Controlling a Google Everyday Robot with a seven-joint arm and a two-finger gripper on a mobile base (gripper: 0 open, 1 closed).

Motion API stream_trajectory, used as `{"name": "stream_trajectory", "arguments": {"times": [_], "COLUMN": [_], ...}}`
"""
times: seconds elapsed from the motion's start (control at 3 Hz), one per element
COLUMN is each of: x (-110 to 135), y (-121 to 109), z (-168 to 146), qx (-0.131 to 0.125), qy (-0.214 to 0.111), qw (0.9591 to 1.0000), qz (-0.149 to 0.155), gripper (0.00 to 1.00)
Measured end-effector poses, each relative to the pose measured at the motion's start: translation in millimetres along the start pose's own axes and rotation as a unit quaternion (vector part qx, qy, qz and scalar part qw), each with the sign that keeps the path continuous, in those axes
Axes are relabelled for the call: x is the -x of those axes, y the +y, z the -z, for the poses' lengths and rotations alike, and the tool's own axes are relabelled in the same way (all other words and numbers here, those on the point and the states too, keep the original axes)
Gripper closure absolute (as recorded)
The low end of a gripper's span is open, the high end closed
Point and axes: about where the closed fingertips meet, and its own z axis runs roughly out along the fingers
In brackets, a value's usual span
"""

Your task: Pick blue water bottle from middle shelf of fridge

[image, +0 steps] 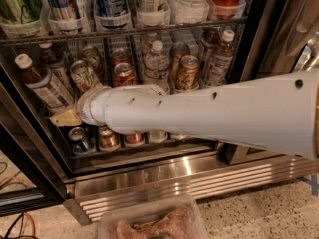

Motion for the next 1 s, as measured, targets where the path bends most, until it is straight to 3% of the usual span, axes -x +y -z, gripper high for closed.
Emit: {"name": "stream_trajectory", "arguments": {"times": [0.67,1.0], "x": [10,6], "y": [41,49], "z": [-7,-7], "qx": [0.035,0.041], "qy": [0.007,0.012], "qw": [0.9994,0.999], "qz": [-0.001,-0.009], "gripper": [0.16,0.17]}}
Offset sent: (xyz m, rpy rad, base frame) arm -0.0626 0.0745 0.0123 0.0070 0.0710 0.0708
